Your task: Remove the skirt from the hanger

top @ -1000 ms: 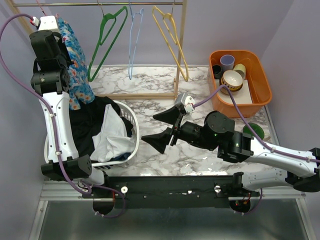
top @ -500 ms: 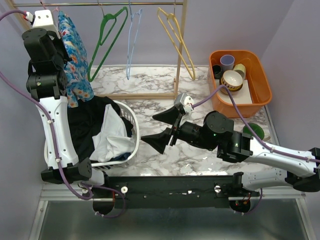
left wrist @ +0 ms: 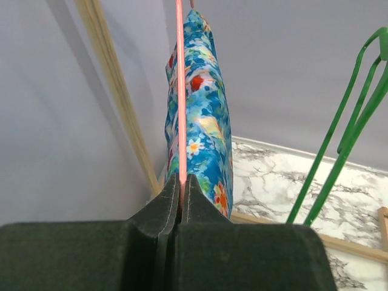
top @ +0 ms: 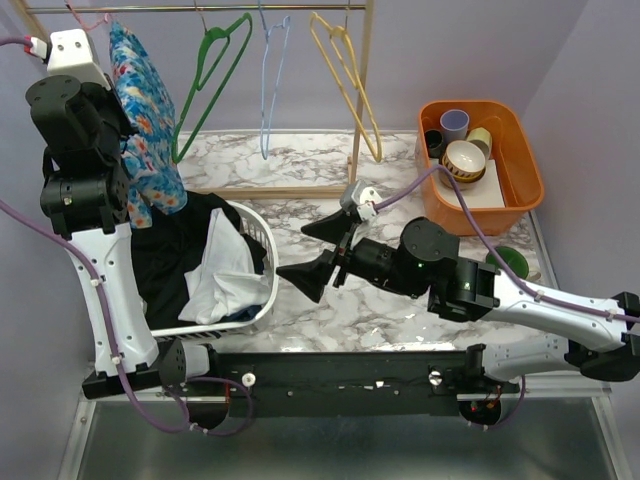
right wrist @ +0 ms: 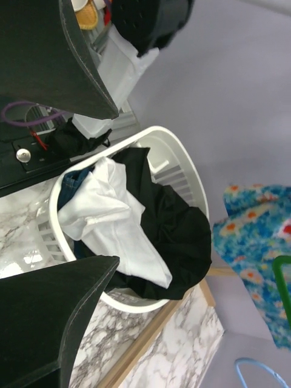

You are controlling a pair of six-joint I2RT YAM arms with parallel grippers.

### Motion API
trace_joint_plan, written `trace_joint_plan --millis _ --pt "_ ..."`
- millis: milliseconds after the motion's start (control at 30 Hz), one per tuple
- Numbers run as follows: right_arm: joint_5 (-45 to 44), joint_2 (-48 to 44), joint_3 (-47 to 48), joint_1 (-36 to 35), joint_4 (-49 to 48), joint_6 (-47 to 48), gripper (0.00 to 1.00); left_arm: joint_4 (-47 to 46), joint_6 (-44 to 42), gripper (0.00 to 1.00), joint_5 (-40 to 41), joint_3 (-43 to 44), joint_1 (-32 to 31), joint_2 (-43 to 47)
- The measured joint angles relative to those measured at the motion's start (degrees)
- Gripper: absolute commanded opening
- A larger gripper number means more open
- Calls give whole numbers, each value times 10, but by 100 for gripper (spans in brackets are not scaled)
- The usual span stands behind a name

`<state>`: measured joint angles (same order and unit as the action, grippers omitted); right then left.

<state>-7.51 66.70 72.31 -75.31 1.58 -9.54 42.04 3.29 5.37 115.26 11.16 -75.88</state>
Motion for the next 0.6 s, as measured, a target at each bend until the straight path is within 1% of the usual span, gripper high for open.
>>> trace_joint_plan --millis 200,333,467,600 --pt "-25 46 50 0 25 7 100 17 30 0 7 -54 0 59" --pt "-23 66 71 0 43 14 99 30 40 0 11 -54 0 84" --pt "-20 87 91 0 41 22 98 49 49 0 11 -41 0 99" --pt "-20 140 145 0 25 29 95 66 66 0 10 -35 0 123"
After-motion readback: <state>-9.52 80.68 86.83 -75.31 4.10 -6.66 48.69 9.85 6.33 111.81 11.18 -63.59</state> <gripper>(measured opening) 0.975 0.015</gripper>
